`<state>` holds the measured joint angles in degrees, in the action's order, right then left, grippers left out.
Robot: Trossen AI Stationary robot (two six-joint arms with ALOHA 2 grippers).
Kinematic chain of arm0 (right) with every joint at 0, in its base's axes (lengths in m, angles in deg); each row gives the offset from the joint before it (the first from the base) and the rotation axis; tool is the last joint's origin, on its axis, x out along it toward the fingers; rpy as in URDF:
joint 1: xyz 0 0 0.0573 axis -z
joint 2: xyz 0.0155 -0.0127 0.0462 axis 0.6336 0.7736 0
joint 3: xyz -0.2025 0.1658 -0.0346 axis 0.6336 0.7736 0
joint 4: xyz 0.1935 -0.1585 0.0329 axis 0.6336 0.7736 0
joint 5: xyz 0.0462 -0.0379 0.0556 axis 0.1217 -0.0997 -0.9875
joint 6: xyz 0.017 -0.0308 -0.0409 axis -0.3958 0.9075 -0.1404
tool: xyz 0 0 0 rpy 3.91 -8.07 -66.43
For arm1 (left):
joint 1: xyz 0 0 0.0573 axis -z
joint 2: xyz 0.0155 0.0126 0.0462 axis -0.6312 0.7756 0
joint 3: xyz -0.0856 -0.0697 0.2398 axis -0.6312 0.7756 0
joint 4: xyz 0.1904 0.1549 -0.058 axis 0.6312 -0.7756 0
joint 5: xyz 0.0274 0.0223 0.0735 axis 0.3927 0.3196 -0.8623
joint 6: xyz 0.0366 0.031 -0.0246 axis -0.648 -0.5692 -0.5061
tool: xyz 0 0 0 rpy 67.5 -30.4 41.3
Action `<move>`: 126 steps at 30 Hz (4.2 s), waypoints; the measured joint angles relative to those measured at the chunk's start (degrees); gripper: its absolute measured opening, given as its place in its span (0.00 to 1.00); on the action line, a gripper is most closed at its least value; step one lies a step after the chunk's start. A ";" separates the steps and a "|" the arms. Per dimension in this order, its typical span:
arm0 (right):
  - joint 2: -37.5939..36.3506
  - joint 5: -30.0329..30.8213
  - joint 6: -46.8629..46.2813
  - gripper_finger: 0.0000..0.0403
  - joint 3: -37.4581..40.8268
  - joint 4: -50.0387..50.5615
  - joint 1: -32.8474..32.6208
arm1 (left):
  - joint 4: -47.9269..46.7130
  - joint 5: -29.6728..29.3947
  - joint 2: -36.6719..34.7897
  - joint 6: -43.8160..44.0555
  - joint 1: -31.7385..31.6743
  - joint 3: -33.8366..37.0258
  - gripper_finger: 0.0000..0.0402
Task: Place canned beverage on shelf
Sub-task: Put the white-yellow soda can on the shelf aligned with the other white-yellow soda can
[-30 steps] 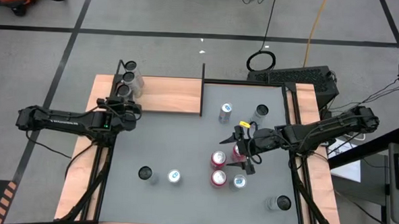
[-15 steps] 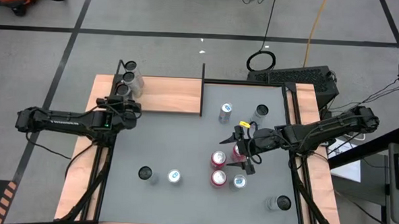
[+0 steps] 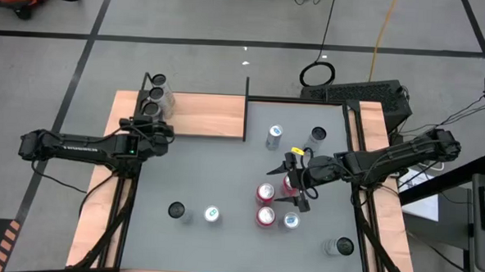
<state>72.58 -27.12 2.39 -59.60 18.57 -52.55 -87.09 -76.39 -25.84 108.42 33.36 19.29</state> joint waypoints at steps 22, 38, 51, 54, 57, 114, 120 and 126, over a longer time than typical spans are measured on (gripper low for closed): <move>0.00 -1.53 -0.20 0.85 0.00 0.09 -0.02 | 4.13 2.81 0.04 -4.46 0.02 0.02 0.81; 0.00 -1.55 -0.02 0.85 0.00 0.13 -0.02 | 8.30 1.09 -0.24 -17.52 -0.20 -6.24 0.90; 0.02 -1.50 -1.04 0.85 -0.04 1.80 -0.30 | 7.92 0.34 -0.68 -25.47 3.79 -16.85 0.90; 0.02 -1.48 -1.01 0.85 -0.04 1.79 -0.63 | 7.74 1.60 -0.68 -23.60 8.01 -17.81 0.87; 0.02 -1.46 -0.98 0.85 -0.04 1.85 -0.79 | 7.70 3.15 -0.67 -20.63 13.33 -18.55 0.83; 0.02 -1.34 0.86 0.85 -0.04 1.27 -0.76 | -32.19 15.28 16.06 48.12 12.64 -4.13 0.25; 0.02 -1.36 0.85 0.85 -0.04 1.27 -0.76 | -32.26 14.34 16.06 46.22 10.54 -4.13 0.25; 0.02 -1.38 0.85 0.85 -0.04 1.29 -0.76 | -32.27 14.19 16.06 44.82 8.67 -4.13 0.25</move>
<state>72.61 -28.50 3.24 -59.64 19.86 -53.32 -119.36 -62.19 -9.78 153.24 42.03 15.16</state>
